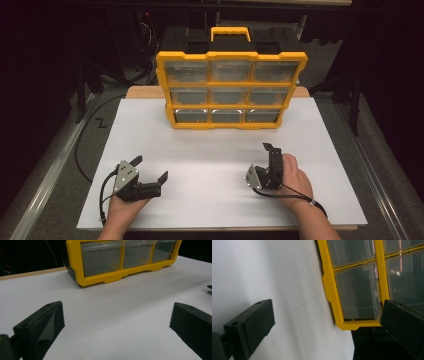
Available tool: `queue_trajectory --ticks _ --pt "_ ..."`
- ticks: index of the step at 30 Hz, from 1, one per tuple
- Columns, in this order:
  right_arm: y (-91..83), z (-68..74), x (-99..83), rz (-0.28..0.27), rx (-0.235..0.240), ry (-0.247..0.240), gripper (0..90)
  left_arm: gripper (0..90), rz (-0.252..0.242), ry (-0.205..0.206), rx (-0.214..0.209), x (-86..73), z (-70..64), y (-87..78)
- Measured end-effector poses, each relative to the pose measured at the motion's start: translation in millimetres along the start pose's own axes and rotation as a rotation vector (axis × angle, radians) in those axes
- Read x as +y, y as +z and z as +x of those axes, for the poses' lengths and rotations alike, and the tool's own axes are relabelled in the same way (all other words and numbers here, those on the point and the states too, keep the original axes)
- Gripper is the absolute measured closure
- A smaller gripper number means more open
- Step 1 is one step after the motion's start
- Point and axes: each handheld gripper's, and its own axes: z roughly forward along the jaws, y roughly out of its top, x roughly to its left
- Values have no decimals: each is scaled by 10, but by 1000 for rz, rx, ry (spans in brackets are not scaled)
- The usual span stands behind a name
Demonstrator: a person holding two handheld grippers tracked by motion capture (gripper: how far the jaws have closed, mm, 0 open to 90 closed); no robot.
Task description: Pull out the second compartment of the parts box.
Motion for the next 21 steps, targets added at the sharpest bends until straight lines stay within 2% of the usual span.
queue_trajectory --ticks 1,2,6,11,16,21 --pt "-5 10 9 3 -2 -1 11 4 2 -2 -5 1 1 1" --pt "-5 12 29 1 -13 -31 11 4 4 -2 -6 0 -2 2" --pt "-7 25 55 3 -22 -47 11 4 2 14 -10 -3 -12 10" --pt "17 33 111 4 -36 -91 10 4 18 12 -28 -10 -24 29" --pt "45 26 152 -1 -52 -110 11 3 12 27 -9 -14 -26 27" --pt "97 28 205 10 -63 -134 11 3 10 -1 4 -21 29 33"
